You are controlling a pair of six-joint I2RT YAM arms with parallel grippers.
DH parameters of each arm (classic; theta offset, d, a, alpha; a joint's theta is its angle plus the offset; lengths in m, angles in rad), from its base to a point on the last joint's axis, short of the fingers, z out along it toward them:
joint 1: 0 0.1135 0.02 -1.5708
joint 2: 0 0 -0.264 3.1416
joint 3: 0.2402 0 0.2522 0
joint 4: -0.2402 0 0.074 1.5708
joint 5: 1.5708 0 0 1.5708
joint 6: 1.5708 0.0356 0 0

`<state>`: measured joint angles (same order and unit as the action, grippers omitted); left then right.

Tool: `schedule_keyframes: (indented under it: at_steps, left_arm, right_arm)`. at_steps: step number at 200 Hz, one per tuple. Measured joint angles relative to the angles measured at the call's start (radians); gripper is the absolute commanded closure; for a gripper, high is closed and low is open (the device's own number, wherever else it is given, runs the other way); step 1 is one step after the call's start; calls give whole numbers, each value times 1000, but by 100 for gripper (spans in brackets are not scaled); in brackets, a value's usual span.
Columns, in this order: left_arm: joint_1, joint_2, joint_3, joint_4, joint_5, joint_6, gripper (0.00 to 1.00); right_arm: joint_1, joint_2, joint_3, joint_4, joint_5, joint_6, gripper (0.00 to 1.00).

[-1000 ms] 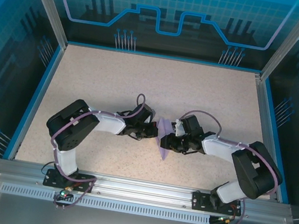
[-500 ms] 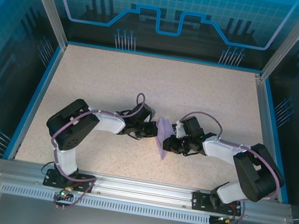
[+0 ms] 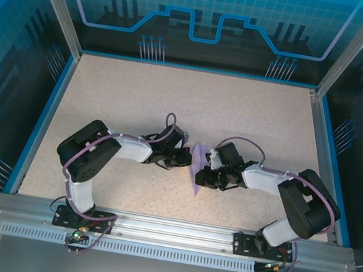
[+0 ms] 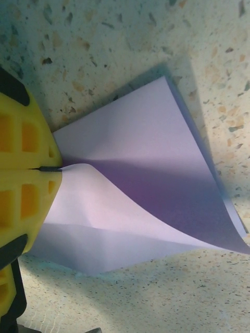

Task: Fold a paper plane with a square sheet of paper (pick it up from the middle)
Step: Fourth fold the wing at the center of the table.

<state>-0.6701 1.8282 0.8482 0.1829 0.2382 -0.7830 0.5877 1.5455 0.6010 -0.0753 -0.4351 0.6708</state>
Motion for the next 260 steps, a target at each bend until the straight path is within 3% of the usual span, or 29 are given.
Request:
schedule_keyframes:
  at_steps: [196, 260]
  left_arm:
    - [3, 11, -2, 29, 7, 0, 100]
    - [7, -21, 4, -46, 2, 23, 81]
  right_arm:
    - [16, 71, 27, 42, -48, -3, 82]
    - [19, 74, 33, 31, -45, -18, 82]
